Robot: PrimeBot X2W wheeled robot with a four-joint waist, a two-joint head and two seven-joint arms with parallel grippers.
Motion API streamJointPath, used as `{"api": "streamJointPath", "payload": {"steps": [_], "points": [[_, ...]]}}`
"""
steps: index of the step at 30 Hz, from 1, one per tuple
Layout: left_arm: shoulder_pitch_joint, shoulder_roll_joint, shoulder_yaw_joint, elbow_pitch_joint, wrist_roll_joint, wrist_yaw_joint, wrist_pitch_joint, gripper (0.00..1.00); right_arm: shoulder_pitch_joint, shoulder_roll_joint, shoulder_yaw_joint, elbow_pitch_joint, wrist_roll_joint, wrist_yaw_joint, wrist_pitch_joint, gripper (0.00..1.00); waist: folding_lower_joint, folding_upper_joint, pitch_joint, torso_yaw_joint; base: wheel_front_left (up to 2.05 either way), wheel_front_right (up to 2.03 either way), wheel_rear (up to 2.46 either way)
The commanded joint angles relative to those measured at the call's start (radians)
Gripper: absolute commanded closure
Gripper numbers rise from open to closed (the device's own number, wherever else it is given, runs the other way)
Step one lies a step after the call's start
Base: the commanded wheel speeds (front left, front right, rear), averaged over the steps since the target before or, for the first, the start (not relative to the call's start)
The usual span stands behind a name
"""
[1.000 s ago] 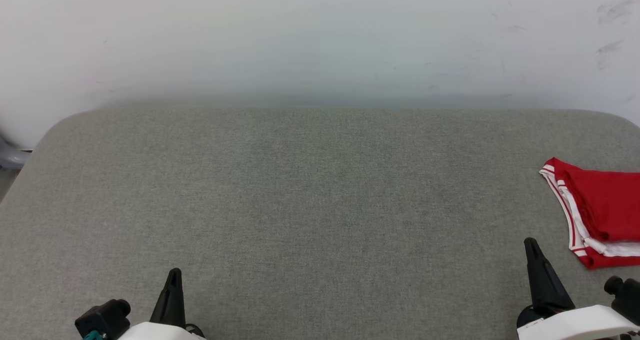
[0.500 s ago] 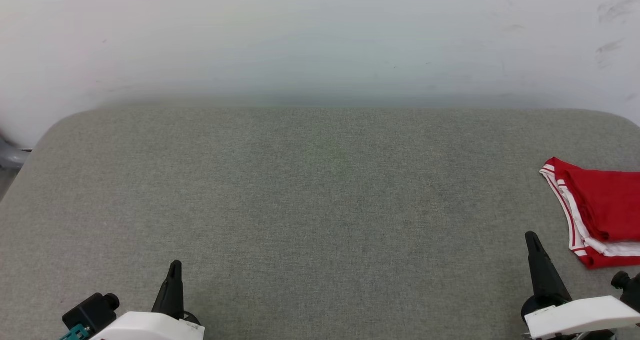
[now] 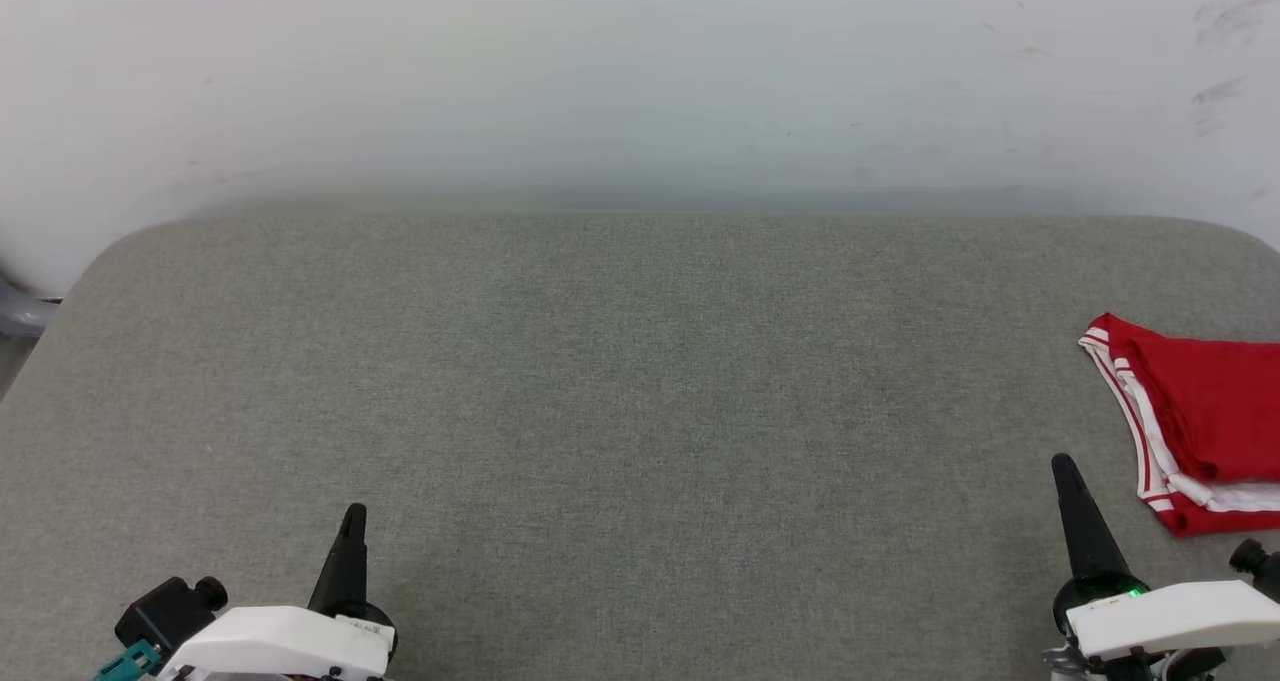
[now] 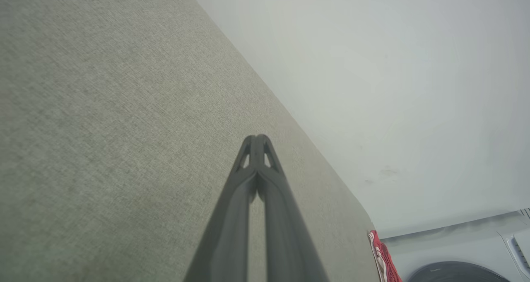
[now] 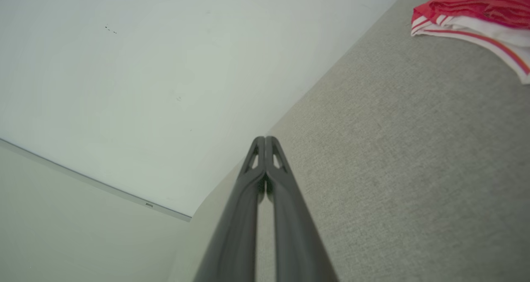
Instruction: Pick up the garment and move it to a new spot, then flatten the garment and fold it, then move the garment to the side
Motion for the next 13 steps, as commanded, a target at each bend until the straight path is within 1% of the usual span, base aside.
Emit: {"api": "streamJointPath", "payload": {"steps": [1,13], "points": [[-0.022,0.0,0.007,-0.006,-0.027,-0.006,0.005,1.0,-0.029,-0.008,-0.003,-0.003,0.029,0.0,0.007,1.0,0.0,0.0,0.0,0.0,0.0,0.0,0.0],[-0.048,-0.004,0.022,0.009,-0.165,-0.024,0.039,1.0,-0.05,-0.006,-0.009,0.02,0.16,0.0,0.032,1.0,0.0,0.0,0.002,-0.001,0.0,0.0,0.0]]}}
